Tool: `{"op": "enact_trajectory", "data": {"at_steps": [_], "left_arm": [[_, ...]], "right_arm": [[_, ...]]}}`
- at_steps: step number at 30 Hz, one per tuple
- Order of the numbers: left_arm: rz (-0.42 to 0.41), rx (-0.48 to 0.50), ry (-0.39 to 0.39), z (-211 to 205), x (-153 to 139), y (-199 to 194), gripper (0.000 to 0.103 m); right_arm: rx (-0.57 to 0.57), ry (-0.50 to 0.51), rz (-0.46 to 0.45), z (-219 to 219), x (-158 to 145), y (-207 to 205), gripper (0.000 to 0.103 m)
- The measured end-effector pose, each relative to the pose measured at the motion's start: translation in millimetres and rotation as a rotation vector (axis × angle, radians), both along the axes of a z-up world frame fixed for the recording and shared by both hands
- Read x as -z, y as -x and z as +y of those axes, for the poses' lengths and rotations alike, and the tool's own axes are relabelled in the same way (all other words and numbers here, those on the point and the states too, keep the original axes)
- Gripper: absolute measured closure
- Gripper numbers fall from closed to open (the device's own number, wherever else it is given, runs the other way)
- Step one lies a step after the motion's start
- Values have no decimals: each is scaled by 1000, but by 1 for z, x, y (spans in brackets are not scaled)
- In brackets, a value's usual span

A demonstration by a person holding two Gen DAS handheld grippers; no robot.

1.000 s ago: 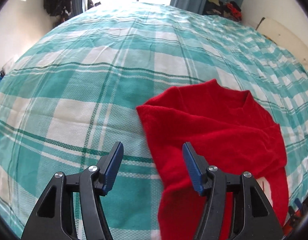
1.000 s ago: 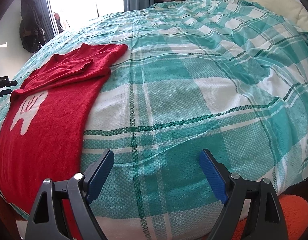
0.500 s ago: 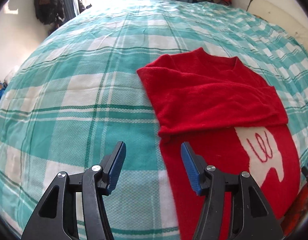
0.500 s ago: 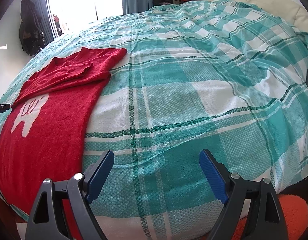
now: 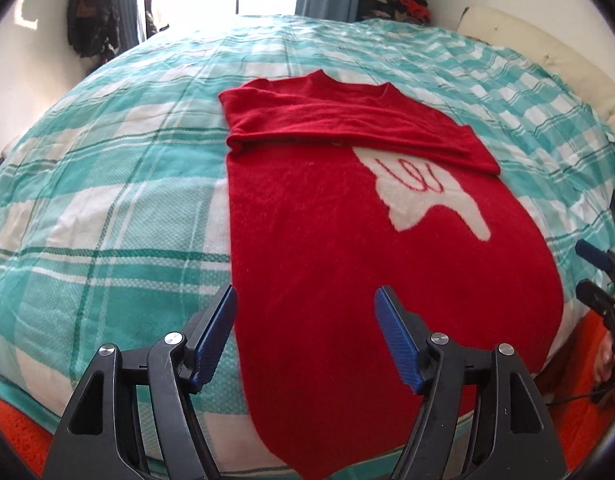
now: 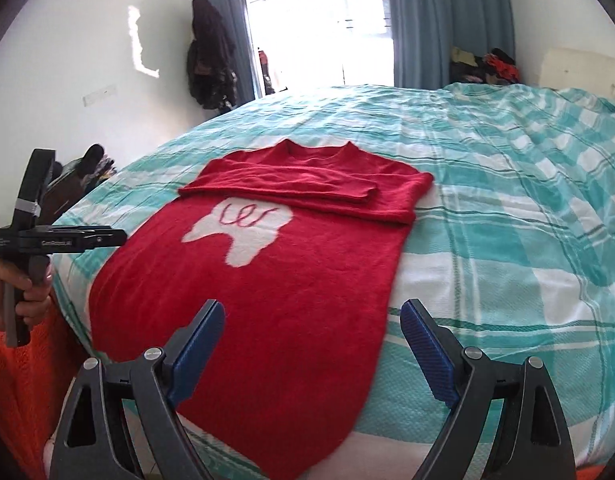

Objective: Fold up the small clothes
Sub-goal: 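Grasp the hem with both tools and lift it toward the collar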

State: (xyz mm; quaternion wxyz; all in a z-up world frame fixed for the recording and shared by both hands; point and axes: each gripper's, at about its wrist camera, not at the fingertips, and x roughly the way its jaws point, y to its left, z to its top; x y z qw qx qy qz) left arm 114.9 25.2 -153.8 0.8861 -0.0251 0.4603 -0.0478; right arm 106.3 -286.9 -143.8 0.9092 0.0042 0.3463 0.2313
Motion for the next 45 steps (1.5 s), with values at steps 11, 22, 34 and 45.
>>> {"op": "enact_trajectory", "data": {"at_steps": [11,22,34,45], "left_arm": [[35,-99,-29,27,7,28,23],[272,54,257,19,36,55,28],[353,97,469,28,37,55,98],[182,68,710,55,-36,-17,98]], "right_arm": [[155,75,265,-25,54,-21,14],[-88,-301,694,-69,62,-25,14],[-239,-266,757,-26,86,-11,93],[-107,-692,561,-76,20,-47,96]]}}
